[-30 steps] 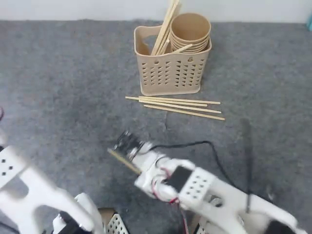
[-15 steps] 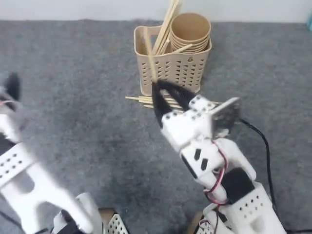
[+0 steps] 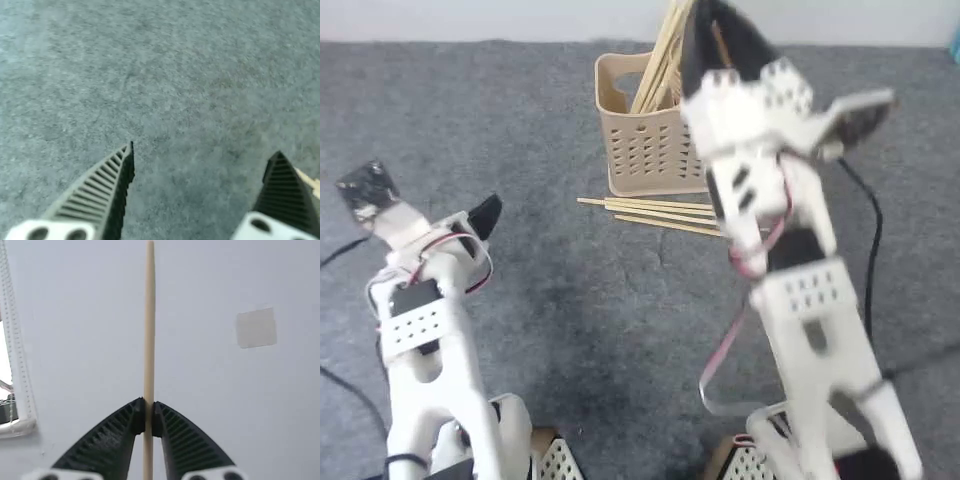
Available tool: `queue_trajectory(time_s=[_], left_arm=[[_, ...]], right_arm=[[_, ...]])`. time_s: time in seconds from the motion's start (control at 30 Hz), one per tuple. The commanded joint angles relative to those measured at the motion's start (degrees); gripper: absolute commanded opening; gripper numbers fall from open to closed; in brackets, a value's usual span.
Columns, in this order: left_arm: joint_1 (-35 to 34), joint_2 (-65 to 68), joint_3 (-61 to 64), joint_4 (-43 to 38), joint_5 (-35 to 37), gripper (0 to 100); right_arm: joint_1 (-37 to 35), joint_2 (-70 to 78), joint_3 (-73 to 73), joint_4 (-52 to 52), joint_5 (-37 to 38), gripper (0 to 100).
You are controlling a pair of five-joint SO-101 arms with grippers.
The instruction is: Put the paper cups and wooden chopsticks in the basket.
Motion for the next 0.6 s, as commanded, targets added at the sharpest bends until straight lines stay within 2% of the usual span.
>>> queue_trajectory(time_s=[0.0,0.33,0.47,0.57], left_arm=[[0.97,-2.20,0.22,-4.31,0.62,39],[0.97,-2.11,0.40,-4.31,0.53,39],[1.23,-1.93,0.48,-4.31,0.53,39],[3.60,-1.85,1.10,-3.96,0.53,39]], right_arm=[[1.45,12.00,-14.86,-1.01,-2.90,0.8],[1.27,37.23,-35.08,1.36,-2.81,1.2],[0.92,36.70,-36.84,13.76,-1.32,11.9],[0.31,34.07,-36.48,18.42,-1.32,18.6]])
